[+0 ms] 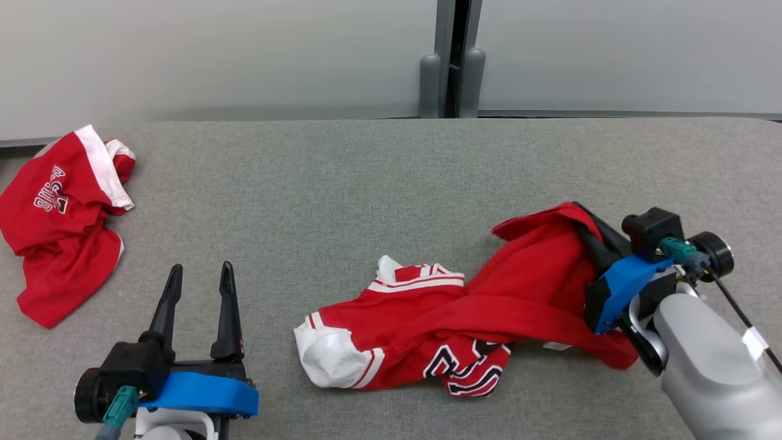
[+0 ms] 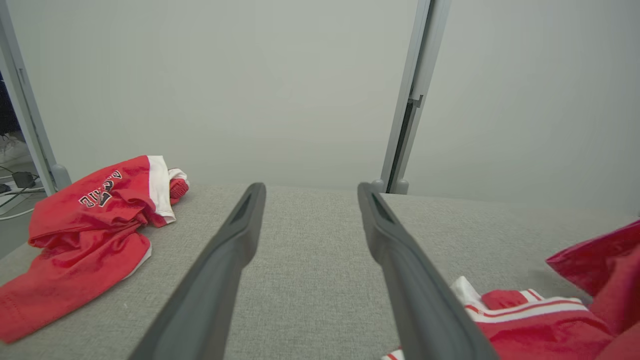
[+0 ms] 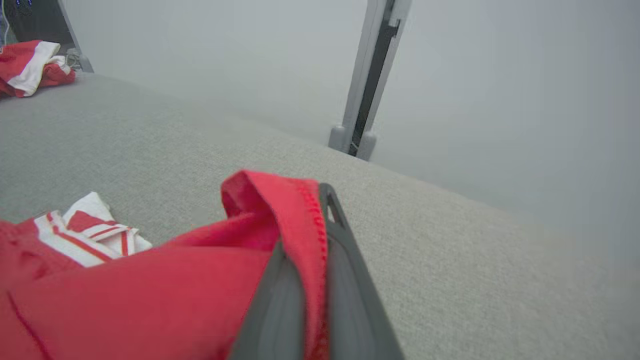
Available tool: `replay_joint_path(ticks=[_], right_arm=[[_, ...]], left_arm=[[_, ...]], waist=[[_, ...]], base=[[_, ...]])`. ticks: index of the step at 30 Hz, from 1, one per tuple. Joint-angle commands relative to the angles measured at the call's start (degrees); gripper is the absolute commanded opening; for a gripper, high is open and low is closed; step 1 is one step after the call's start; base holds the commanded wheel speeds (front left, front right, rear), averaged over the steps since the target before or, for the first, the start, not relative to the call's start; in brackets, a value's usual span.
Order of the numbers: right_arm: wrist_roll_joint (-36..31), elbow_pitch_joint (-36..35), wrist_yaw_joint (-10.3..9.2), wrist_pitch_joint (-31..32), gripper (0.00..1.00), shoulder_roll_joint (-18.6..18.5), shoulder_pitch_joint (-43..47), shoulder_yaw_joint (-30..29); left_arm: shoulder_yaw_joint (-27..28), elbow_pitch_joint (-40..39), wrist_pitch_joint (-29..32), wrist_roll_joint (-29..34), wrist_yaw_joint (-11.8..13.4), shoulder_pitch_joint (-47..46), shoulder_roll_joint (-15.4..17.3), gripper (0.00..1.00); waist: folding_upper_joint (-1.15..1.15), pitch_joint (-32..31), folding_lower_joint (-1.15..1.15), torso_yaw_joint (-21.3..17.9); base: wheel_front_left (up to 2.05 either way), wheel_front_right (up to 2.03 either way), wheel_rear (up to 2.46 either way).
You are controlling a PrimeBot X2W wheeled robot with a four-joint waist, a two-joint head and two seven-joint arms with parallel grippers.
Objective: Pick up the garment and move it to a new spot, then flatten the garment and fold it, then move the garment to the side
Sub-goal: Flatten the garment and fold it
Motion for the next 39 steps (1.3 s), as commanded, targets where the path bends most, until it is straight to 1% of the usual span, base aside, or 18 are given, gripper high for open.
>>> replay_joint_path(ticks=[1,5,6,12,15,19,20,21,22,26,32,35,39], right_arm=[[-0.8,-0.8,-0.04,-1.3,0.00,0.2,0.4,-2.1],[-2.2,-4.8,-0.04,-3.0,0.00,0.5,3.8,-9.4],[-2.2,-4.8,-0.04,-3.0,0.00,0.5,3.8,-9.4],[-5.2,-13.7,-0.03,-3.3,0.00,1.9,12.8,-21.7],[-6.6,-17.1,-0.03,-2.6,0.00,3.0,17.4,-25.7],[-8.1,-19.6,-0.03,-0.3,0.00,4.2,20.8,-29.5],[-8.5,-19.7,-0.03,0.7,0.17,4.5,21.3,-30.2],[-9.1,-19.6,-0.03,1.7,0.44,4.7,21.8,-30.5],[-9.3,-20.0,-0.03,1.8,0.99,5.0,21.8,-30.9],[-10.7,-21.2,-0.03,0.6,1.00,6.0,22.0,-33.6],[-13.4,-24.5,-0.03,-2.2,1.00,8.9,23.3,-35.8],[-13.9,-26.7,-0.03,-2.9,1.00,10.3,24.5,-35.2],[-14.0,-26.2,-0.03,-3.1,1.00,11.3,26.7,-33.1]], left_arm=[[0.2,0.0,-0.2,0.1,0.0,0.8,0.2,1.00],[0.3,-0.2,-0.2,0.1,-0.1,1.7,0.2,1.00],[0.3,-0.2,-0.2,0.1,-0.1,1.7,0.2,1.00],[0.3,-0.4,-0.2,0.0,0.0,2.6,0.2,1.00],[0.2,-0.6,-0.2,-0.2,0.1,2.6,0.2,1.00],[0.1,-0.5,-0.2,-0.3,0.0,2.4,0.2,1.00],[0.0,-0.6,-0.2,-0.3,0.0,2.2,0.2,1.00],[0.0,-0.5,-0.2,-0.2,-0.1,2.1,0.2,1.00],[0.0,-0.5,-0.2,-0.2,-0.1,1.9,0.2,1.00],[0.1,-0.3,-0.2,0.1,-0.3,1.6,0.2,1.00],[0.7,-0.3,-0.2,0.7,-0.6,2.1,0.2,1.00],[0.9,-0.2,-0.2,0.9,-0.7,2.2,0.2,1.00],[1.1,-0.1,-0.2,1.2,-1.0,2.5,0.2,1.00]], waist=[[0.00,-0.7,0.00,-0.5],[0.00,-1.4,0.00,-1.0],[0.00,-1.4,0.00,-1.0],[0.00,-2.1,0.00,-1.6],[0.00,-2.0,0.00,-1.9],[0.00,-1.8,0.00,-2.3],[0.00,-1.7,0.00,-2.4],[0.00,-1.6,0.00,-2.4],[0.00,-1.6,0.00,-2.4],[0.00,-1.6,0.00,-2.6],[0.00,-2.0,0.00,-2.9],[0.00,-2.3,0.00,-3.0],[0.00,-2.6,0.00,-3.1]], base=[[0.00,0.00,0.00],[0.00,0.00,0.00],[0.00,0.00,0.00],[0.00,0.00,0.00],[0.00,0.00,0.00],[0.00,0.00,0.00],[0.00,0.00,0.00],[0.00,0.00,0.00],[0.00,0.00,0.00],[0.00,0.00,0.00],[0.00,0.00,0.00],[0.00,0.00,0.00],[0.00,0.00,0.00]])
